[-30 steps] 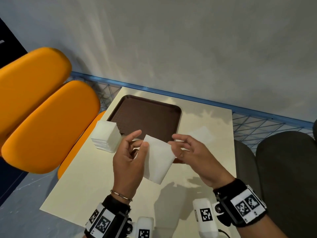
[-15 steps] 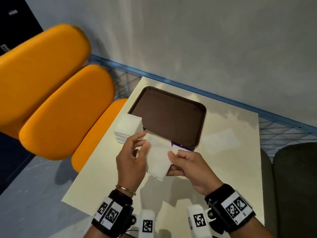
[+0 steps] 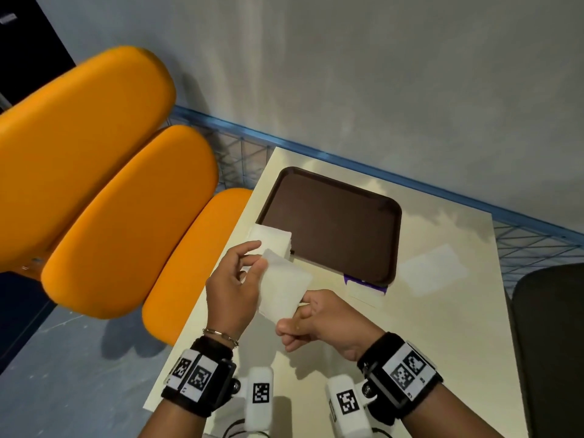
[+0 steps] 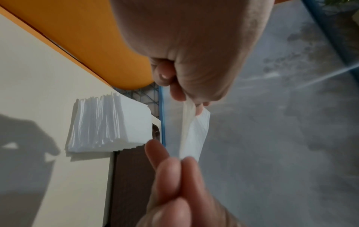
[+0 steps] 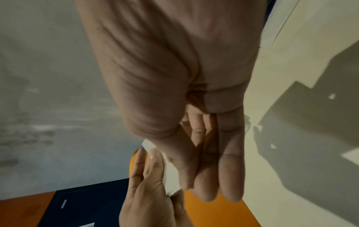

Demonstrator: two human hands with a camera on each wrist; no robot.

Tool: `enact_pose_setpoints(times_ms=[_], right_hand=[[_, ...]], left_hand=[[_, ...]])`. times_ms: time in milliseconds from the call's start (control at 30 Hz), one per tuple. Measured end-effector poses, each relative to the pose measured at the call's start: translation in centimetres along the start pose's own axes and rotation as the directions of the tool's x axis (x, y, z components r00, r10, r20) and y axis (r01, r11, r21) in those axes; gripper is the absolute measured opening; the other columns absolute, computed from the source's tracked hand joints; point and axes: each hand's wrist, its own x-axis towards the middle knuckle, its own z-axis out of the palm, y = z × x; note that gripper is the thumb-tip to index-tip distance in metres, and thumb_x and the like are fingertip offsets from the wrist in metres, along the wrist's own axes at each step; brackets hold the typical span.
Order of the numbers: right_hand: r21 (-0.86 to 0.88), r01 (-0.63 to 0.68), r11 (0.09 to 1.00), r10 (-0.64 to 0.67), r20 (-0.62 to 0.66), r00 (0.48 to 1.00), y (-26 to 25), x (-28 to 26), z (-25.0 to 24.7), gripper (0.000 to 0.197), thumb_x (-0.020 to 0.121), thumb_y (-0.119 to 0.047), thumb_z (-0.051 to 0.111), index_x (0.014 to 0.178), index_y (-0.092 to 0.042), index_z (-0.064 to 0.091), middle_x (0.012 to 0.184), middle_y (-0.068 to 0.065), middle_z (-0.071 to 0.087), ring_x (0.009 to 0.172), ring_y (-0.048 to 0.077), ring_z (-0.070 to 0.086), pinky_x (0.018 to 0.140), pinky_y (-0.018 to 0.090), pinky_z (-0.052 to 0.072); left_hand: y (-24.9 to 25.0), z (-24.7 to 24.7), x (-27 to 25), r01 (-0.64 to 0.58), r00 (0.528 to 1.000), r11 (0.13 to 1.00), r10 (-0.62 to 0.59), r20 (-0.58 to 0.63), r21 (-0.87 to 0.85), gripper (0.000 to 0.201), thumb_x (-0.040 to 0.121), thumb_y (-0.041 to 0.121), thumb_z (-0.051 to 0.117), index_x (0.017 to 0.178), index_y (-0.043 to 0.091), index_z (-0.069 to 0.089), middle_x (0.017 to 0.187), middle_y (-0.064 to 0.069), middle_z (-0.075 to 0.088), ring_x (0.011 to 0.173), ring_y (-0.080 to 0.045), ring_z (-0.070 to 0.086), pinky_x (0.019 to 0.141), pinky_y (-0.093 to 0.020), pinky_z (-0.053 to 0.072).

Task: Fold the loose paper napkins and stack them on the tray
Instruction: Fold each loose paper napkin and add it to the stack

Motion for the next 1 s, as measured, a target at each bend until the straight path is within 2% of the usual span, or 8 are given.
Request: enact_pose_setpoints(times_ms=[167, 300, 400, 533, 633, 767, 900, 1000], right_hand=[[-0.023, -0.008, 1.0, 0.006, -0.057, 0.998, -0.7, 2.6, -0.3, 0.038, 0.09, -0.026, 0.085, 0.121, -0.009, 0.073, 0.109, 0.013, 0.08, 0.094, 0.025, 0.077, 0.089, 0.038, 0.064], [-0.08, 0.041, 0.996, -0.059, -0.246, 0.967, -1.3, 5.3, -1.3, 0.017, 0.096, -0.022, 0.079, 0.106, -0.008, 0.079, 0.095, 0.006, 0.081, 0.078, 0.017, 0.073, 0.075, 0.028, 0.061], [-0.011, 0.089, 0.996, -0.087, -0.387, 0.918, -1.2, 7.5, -1.3, 0.013, 0.095, -0.022, 0.08, 0.099, -0.01, 0.081, 0.085, 0.002, 0.078, 0.074, 0.012, 0.067, 0.071, 0.026, 0.058], [0.177, 0.096, 0.979, 0.0, -0.475, 0.88, -0.9, 9.9, -0.9, 0.012, 0.094, -0.026, 0.082, 0.099, -0.016, 0.082, 0.08, -0.003, 0.074, 0.074, 0.01, 0.064, 0.079, 0.027, 0.058], [0.228, 0.048, 0.972, 0.077, -0.51, 0.857, 0.0, 11.3, -0.4, 0.015, 0.091, -0.031, 0.084, 0.1, -0.02, 0.082, 0.079, -0.003, 0.067, 0.075, 0.015, 0.055, 0.072, 0.029, 0.052], [0.143, 0.033, 0.989, 0.059, -0.588, 0.807, 0.4, 12.6, -0.6, 0.012, 0.088, -0.028, 0.087, 0.096, -0.02, 0.082, 0.083, -0.004, 0.074, 0.071, 0.013, 0.058, 0.066, 0.026, 0.049], [0.051, -0.002, 0.999, 0.033, -0.622, 0.782, 0.2, 13.3, -1.6, 0.018, 0.081, -0.031, 0.092, 0.093, -0.023, 0.08, 0.094, -0.003, 0.08, 0.077, 0.011, 0.068, 0.067, 0.025, 0.051], [0.021, -0.006, 1.0, 0.018, -0.658, 0.753, 0.3, 12.6, -3.2, 0.022, 0.079, -0.034, 0.093, 0.092, -0.022, 0.08, 0.089, -0.005, 0.08, 0.079, 0.01, 0.072, 0.061, 0.021, 0.051]], left_hand=[[-1.8, -2.0, 2.4, 0.035, 0.986, 0.999, -0.034, 0.163, -0.005, 0.033, 0.095, 0.02, 0.076, 0.124, 0.036, 0.069, 0.095, 0.016, 0.077, 0.097, -0.003, 0.07, 0.08, -0.032, 0.054], [-2.6, -2.4, 4.3, 0.044, 0.965, 0.998, -0.055, 0.255, 0.049, 0.048, 0.093, 0.025, 0.079, 0.137, 0.036, 0.063, 0.099, 0.018, 0.078, 0.093, 0.006, 0.066, 0.085, -0.022, 0.05], [-2.8, -2.0, 5.7, 0.285, 0.943, 0.958, -0.274, 0.188, -0.029, 0.062, 0.085, 0.04, 0.085, 0.139, 0.034, 0.055, 0.11, 0.014, 0.072, 0.104, -0.001, 0.067, 0.084, -0.026, 0.055], [-4.5, -1.3, 6.2, 0.539, 0.808, 0.839, -0.489, 0.33, -0.077, 0.029, 0.089, 0.026, 0.083, 0.11, 0.009, 0.075, 0.103, -0.008, 0.08, 0.082, -0.015, 0.076, 0.073, -0.034, 0.062], [-6.6, -0.4, 6.7, 0.528, 0.833, 0.847, -0.505, 0.225, -0.057, 0.012, 0.091, 0.017, 0.08, 0.1, 0.009, 0.078, 0.095, -0.012, 0.08, 0.071, -0.015, 0.073, 0.063, -0.032, 0.06], [-8.1, 0.8, 8.2, 0.459, 0.884, 0.888, -0.46, 0.08, 0.03, 0.015, 0.089, 0.02, 0.083, 0.103, 0.017, 0.077, 0.082, -0.002, 0.079, 0.059, -0.009, 0.068, 0.053, -0.026, 0.055], [-9.3, 1.8, 9.0, 0.396, 0.915, 0.908, -0.402, 0.023, 0.135, 0.018, 0.087, 0.026, 0.085, 0.101, 0.022, 0.076, 0.09, 0.001, 0.079, 0.077, -0.017, 0.074, 0.071, -0.036, 0.062], [-9.7, 2.1, 9.0, 0.365, 0.929, 0.898, -0.37, -0.029, 0.247, 0.031, 0.084, 0.035, 0.086, 0.109, 0.021, 0.074, 0.1, 0.005, 0.073, 0.096, -0.019, 0.068, 0.079, -0.032, 0.051]])
